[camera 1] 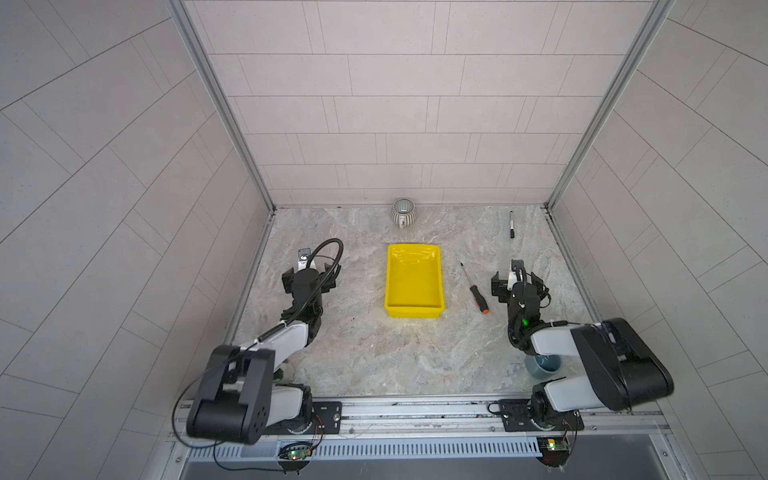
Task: Put the screwdriver in the bin
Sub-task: 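Raise both arms from rest and move the grippers forward over the table, then move the right gripper over the black-and-orange screwdriver handle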
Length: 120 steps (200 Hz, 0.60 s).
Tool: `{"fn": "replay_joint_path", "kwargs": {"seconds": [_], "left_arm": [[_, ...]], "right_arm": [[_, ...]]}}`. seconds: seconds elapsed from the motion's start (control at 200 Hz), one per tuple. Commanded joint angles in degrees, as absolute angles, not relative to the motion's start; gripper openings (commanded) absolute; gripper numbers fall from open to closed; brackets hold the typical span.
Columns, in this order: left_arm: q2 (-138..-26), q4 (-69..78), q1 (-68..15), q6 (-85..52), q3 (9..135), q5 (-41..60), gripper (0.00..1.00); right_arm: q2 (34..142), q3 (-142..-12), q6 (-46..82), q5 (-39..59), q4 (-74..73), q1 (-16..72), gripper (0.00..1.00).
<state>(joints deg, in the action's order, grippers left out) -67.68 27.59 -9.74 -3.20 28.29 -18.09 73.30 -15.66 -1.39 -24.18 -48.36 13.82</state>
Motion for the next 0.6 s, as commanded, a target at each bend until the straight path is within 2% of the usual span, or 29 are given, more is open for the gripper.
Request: {"fn": "replay_joint_path", "kwargs": {"seconds": [0.0, 0.085, 0.14, 0.18, 0.22, 0.295, 0.435, 0.595], "left_arm": [[-60.11, 4.75, -17.76, -6.81, 35.84, -24.19, 1.0], [-56.26, -3.07, -22.82, -11.54, 36.79, -22.32, 1.0], [-54.23, -10.8, -22.87, -12.86, 37.17, -12.05, 1.0], [-53.09, -13.21, -22.89, -11.38, 36.24, -5.28, 1.0], [-52.42, -12.86, -22.86, -11.91, 34.54, -2.9, 1.0], [-52.16, -12.67, -22.76, -13.83, 32.98, -4.19, 1.0], [-53.91, -16.24, -22.63, -17.71, 34.27, -14.8, 1.0], [-55.91, -16.37, -22.54, -17.99, 35.05, -13.34, 1.0]], "right_arm": [[61.23, -23.96, 0.59, -33.47, -22.18, 20.06, 0.99], [55.22, -32.67, 18.7, -34.39, 6.95, 21.21, 0.99], [53.12, -33.81, 30.23, -34.2, 18.78, 21.06, 1.0], [52.02, -30.73, 30.72, -31.81, 17.74, 20.04, 0.99], [51.25, -27.75, 30.63, -28.07, 15.89, 18.82, 0.99], [49.38, -24.04, 30.7, -26.9, 13.42, 18.48, 0.99], [44.31, -20.89, 27.82, -24.27, 9.08, 18.55, 0.99], [43.45, -20.48, 28.06, -24.51, 9.5, 18.9, 0.99]]}}
